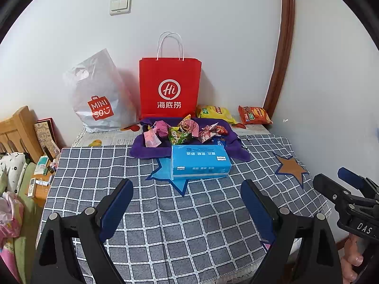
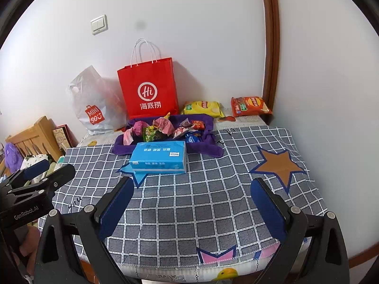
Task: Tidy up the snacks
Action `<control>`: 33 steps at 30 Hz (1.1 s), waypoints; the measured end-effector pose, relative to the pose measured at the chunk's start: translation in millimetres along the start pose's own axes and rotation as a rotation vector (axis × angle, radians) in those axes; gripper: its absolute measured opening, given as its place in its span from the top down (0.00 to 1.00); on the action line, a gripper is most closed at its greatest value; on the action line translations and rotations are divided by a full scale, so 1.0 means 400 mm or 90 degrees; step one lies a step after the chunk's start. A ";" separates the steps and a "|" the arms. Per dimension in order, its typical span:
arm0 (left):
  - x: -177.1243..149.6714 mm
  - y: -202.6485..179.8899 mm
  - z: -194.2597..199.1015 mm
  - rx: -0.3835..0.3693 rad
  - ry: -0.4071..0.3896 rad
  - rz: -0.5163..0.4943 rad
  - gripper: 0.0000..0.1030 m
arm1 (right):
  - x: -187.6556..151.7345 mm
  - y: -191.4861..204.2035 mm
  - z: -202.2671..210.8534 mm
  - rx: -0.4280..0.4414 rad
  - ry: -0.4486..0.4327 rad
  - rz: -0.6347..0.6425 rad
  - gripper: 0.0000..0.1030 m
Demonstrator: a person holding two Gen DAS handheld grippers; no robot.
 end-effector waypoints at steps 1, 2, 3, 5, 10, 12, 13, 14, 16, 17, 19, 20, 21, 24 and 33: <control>0.000 0.000 0.000 0.000 0.000 0.000 0.11 | -0.001 0.000 0.000 0.000 0.000 0.000 0.05; 0.000 0.000 -0.001 -0.001 0.000 0.001 0.11 | -0.001 0.000 0.001 0.000 0.000 0.000 0.05; 0.000 0.001 0.000 -0.001 0.000 0.000 0.11 | -0.001 0.001 0.000 0.000 -0.001 0.001 0.05; 0.000 0.001 -0.001 0.000 0.001 0.000 0.11 | 0.000 0.000 0.000 0.000 0.000 0.000 0.05; 0.001 0.004 -0.001 0.000 -0.001 -0.001 0.11 | -0.003 0.001 0.001 0.001 0.002 -0.003 0.05; 0.000 0.004 -0.001 0.000 -0.001 0.000 0.11 | -0.004 0.000 0.002 0.001 0.002 -0.004 0.05; 0.001 0.004 -0.001 0.000 -0.001 0.000 0.11 | -0.004 -0.001 0.002 0.001 0.002 -0.004 0.05; 0.000 0.004 0.000 0.001 -0.001 0.000 0.11 | -0.004 -0.002 0.002 0.001 0.002 -0.004 0.05; 0.000 0.005 -0.001 0.000 0.000 -0.001 0.11 | -0.004 -0.001 0.001 0.002 0.002 -0.004 0.05; 0.000 0.004 -0.001 0.000 0.000 0.000 0.11 | -0.003 -0.002 0.001 0.003 0.002 -0.005 0.05; 0.000 0.004 -0.001 0.000 -0.001 -0.001 0.11 | -0.004 0.000 0.000 0.004 0.003 -0.005 0.05; 0.001 0.004 -0.001 0.000 -0.001 -0.001 0.11 | -0.004 -0.001 0.000 0.004 0.003 -0.006 0.05; 0.000 0.004 0.000 0.000 -0.001 -0.001 0.11 | -0.005 -0.001 0.000 0.004 0.003 -0.007 0.05; 0.000 0.005 0.000 0.001 0.000 -0.001 0.11 | -0.004 0.000 -0.001 0.004 0.004 -0.007 0.05; 0.000 0.004 0.000 0.000 -0.001 -0.001 0.11 | -0.006 0.002 0.003 0.006 0.001 -0.007 0.05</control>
Point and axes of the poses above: each gripper's, at about its wrist camera, not at the fingertips, and z roughly against the way its jaws point, y to its left, x to its top, the point moved 2 cm from there along -z, roughly the way its jaws point, and after that the axes turned 7 degrees about -y, right-handed, at the moved point
